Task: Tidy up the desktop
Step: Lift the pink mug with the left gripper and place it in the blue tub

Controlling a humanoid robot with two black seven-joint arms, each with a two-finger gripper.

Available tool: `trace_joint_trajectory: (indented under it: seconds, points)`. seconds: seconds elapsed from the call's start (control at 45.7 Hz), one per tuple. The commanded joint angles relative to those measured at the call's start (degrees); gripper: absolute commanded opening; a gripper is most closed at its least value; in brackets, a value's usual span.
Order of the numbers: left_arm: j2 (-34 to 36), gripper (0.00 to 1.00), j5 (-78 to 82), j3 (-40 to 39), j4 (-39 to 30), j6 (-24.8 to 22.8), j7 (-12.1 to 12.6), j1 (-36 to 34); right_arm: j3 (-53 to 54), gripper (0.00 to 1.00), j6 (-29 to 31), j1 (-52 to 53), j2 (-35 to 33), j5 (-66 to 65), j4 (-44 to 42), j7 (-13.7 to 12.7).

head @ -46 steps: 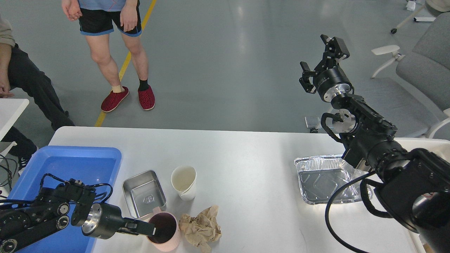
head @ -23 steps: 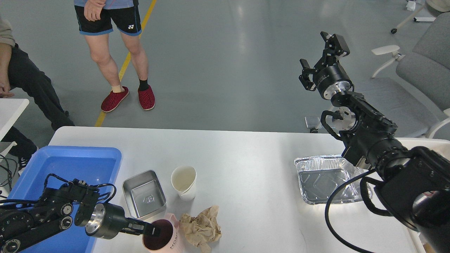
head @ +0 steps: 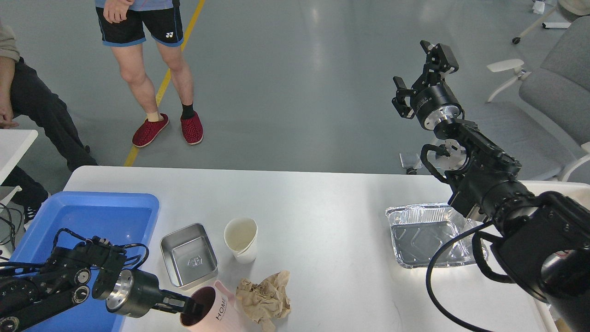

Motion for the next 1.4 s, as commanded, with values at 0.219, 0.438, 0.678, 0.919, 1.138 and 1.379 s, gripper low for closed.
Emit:
trace_joint_trajectory:
  seconds: [0.219,0.438,0.678,0.919,1.138,1.379]
  points:
    - [5.24,0.00,0.41,-0.17,-6.49,-1.34,0.06,-2.71,0.00,1.00,0.00,0.58,0.02,0.00,0.00,-0.02]
    - [12.88,0.00,-0.38,-0.79,-8.34,-3.98,-0.38,-11.50,0.00,1.00,0.00,1.19,0.02,0.00,0.00,-0.02]
    - [30.99,0.00,-0.56,-2.11,-10.71,-6.18,-2.75,-16.78,0.00,1.00,0.00,1.72,0.02,0.00,0.00,-0.02]
    - [39.61,0.00,-2.40,-2.46,-10.63,-3.72,-3.46,-16.78,-0.09,1.00,-0.09,1.90,0.55,0.00,-0.09,-0.02]
    - [42.16,0.00,-4.25,-4.31,-10.63,-4.33,-3.55,-17.13,-0.09,1.00,-0.09,2.07,0.72,0.00,0.00,-0.02]
    - [42.07,0.00,-4.25,-3.52,-10.54,-3.80,-3.28,-16.43,-0.09,1.00,0.00,1.99,0.81,-0.09,0.00,-0.02]
